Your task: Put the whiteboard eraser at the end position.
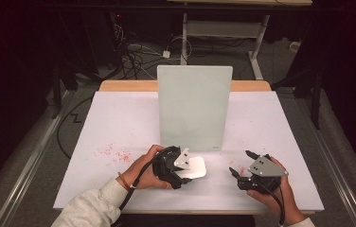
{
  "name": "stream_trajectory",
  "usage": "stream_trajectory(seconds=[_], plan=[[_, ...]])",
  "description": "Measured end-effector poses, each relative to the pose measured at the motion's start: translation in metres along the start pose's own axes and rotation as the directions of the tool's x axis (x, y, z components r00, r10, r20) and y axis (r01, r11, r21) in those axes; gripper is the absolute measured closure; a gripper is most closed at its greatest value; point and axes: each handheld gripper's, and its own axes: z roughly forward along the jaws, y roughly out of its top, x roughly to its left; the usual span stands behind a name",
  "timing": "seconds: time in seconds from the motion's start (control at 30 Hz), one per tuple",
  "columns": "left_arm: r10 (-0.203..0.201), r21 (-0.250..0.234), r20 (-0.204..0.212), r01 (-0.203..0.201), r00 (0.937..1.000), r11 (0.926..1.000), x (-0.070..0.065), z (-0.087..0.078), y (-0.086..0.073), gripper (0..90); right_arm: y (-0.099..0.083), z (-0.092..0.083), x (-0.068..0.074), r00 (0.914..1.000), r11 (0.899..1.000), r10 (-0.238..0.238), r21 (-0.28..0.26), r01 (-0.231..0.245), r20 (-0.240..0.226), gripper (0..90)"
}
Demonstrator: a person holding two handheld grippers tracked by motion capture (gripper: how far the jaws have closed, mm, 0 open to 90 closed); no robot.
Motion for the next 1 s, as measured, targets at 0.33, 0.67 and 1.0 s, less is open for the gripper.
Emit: stream_trajectory(seconds=[0.33,0.67,1.0], plan=[[0.078,0.081,0.038,-0.081,0.9962,0.9934,-0.002,0.021,0.014,29.1,-0.001,0.001,0.001,1.0,1.0,-0.002,0.007,0.002,-0.006,23.5],[0.03,0.064,0.021,-0.032,0.9993,0.9974,-0.002,0.026,0.017,26.5,-0.001,0.001,0.002,0.9998,1.0,-0.007,0.009,0.007,-0.018,23.7],[0.008,-0.033,-0.026,-0.009,0.9996,0.9994,-0.005,0.01,0.014,21.3,0.0,0.001,0.002,0.9998,1.0,-0.01,0.007,0.01,-0.019,23.7]])
